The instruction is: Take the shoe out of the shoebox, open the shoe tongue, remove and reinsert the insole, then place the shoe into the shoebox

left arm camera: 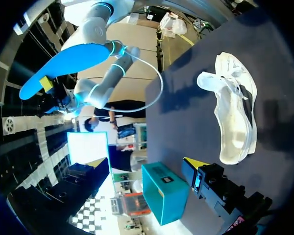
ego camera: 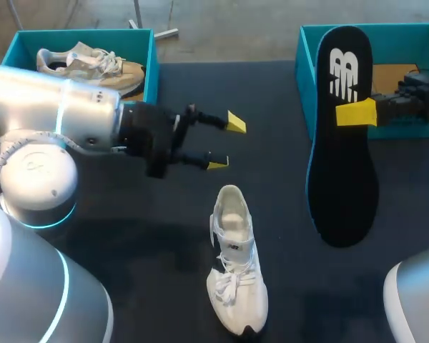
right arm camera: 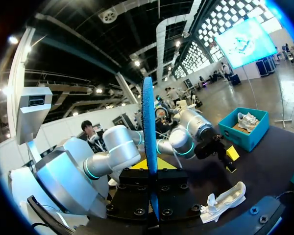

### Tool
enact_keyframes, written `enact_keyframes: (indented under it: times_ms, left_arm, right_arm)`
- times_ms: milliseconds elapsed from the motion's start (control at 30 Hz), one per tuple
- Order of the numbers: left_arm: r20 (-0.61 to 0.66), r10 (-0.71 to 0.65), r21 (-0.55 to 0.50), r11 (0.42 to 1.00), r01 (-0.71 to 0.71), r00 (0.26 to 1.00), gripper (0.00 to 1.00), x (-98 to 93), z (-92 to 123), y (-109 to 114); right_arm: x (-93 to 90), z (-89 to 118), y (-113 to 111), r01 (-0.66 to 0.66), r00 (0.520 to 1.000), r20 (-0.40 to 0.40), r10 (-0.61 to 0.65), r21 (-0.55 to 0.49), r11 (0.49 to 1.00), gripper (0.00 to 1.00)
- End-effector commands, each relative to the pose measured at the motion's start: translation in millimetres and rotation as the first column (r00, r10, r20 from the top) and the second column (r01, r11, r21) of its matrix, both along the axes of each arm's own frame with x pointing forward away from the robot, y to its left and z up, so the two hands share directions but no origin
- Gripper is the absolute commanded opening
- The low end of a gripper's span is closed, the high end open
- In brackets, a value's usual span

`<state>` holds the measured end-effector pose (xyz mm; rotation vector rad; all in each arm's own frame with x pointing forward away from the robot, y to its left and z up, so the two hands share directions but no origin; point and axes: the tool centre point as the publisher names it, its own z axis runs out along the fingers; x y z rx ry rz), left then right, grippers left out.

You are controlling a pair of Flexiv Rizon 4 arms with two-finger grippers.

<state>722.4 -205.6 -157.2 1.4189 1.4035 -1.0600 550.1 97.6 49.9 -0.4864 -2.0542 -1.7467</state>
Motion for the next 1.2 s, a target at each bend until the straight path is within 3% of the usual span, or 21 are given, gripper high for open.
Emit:
enact_keyframes:
  times_ms: [33, 233, 767, 1200]
  left_arm:
    - [0.001, -0.005, -0.095, 0.995, 0.006, 1.0, 1.0, -2.4, 0.8, 8.8]
    - [-0.005, -0.008, -0.146, 0.989, 0.007, 1.0, 1.0, 1.3, 9.5, 14.2]
    - [-0.005, -0.008, -0.146, 0.989, 0.007, 1.0, 1.0, 1.3, 9.5, 14.2]
    - [-0.005, -0.008, -0.146, 0.989, 0.007, 1.0, 1.0, 1.3, 9.5, 14.2]
  right_arm:
    - [5.0, 1.5, 2.5, -0.008, 1.0, -0.002, 0.008, -0.005, 1.0, 0.0]
    - [5.0, 1.5, 2.5, -0.008, 1.0, -0.002, 0.008, -0.005, 1.0, 0.0]
    - [5.0, 1.5, 2.5, -0.008, 1.0, -0.002, 0.008, -0.005, 1.0, 0.0]
    - [99.4, -0.1, -11.6, -0.075, 0.984, -0.161, 0.074, 0.002, 0.997, 0.0]
